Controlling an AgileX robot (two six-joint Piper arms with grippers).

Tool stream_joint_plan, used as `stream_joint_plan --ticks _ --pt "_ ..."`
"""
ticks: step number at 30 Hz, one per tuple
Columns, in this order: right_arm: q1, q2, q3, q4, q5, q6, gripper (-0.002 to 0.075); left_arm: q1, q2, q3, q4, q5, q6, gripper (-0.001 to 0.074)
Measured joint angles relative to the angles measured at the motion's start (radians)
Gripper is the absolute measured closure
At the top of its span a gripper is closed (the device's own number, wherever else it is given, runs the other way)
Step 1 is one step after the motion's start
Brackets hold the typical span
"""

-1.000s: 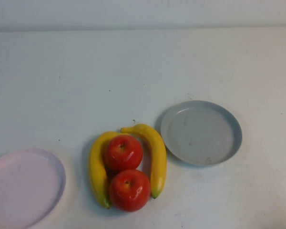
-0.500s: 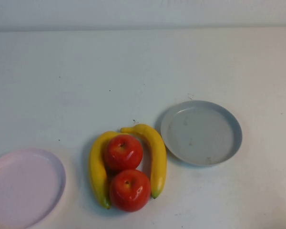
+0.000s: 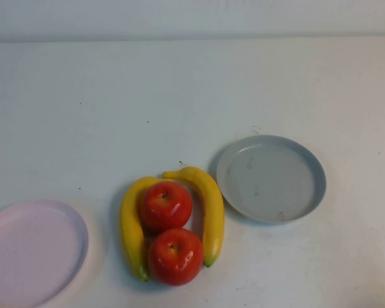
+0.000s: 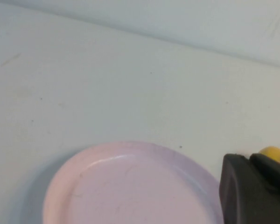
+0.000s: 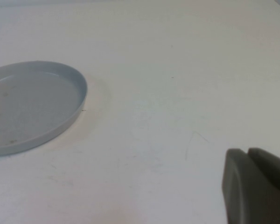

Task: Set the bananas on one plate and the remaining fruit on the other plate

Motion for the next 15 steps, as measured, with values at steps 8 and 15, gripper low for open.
stream_joint_plan --ticks 8,15 --pt "0.000 0.000 0.000 0.000 0.000 0.000 0.0743 0.000 0.000 0.000 -0.065 -0.114 -0.038 0.0734" --pt "0.000 0.000 0.000 -0.002 0.000 0.000 0.0743 0.000 0.016 -0.124 -0.114 0.062 -0.126 0.0735"
